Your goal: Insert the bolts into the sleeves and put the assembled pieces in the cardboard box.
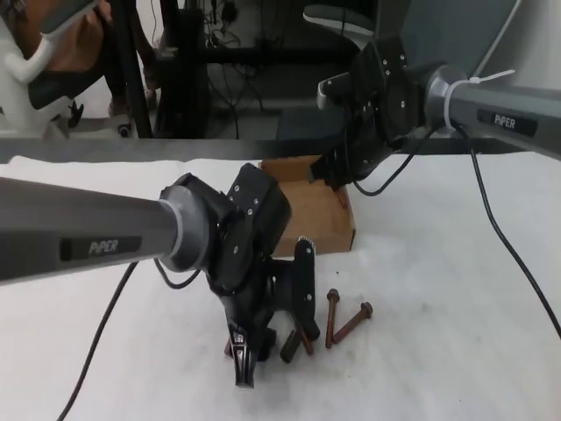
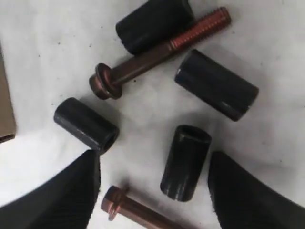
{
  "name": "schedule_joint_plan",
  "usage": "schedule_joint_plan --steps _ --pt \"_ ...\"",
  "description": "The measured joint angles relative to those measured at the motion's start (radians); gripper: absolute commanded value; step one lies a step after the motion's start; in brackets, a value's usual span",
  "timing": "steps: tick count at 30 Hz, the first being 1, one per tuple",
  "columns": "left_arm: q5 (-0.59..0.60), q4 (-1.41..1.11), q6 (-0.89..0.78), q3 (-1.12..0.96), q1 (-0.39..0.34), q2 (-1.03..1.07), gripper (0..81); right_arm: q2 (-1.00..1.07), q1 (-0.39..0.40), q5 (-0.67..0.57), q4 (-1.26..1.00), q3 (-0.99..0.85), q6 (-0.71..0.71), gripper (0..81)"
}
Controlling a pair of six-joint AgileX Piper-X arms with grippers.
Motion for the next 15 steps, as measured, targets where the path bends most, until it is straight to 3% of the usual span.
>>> schedule_joint_plan --steps 2,4,6,9,11,12,15 --pt "0.007 0.002 0.002 -0.002 0.0 0.004 45.1 0.0 0.0 -0.006 -0.024 0.0 0.006 0.0" --pt "0.017 0.002 0.002 -0.002 0.0 0.007 23.7 0.005 0.0 -0.029 -0.05 0.0 0.017 0.1" --pt "0.027 0.006 0.002 -0.002 -0.002 0.013 0.4 0.012 0.0 -0.071 -0.066 -0.003 0.024 5.3" --pt "0.029 0.003 -0.007 -0.002 -0.002 0.013 1.7 0.026 0.0 -0.115 -0.064 -0.005 0.024 32.6" --pt "0.02 0.003 -0.022 -0.002 -0.002 0.013 1.7 0.029 0.002 -0.124 -0.055 -0.005 0.029 60.2" --pt "0.014 0.001 -0.034 -0.002 -0.002 0.013 1.7 0.029 0.005 -0.124 -0.047 -0.005 0.033 70.0" --pt "-0.028 -0.005 -0.063 -0.002 -0.004 0.013 1.7 0.021 0.011 -0.129 -0.026 -0.008 0.051 70.0"
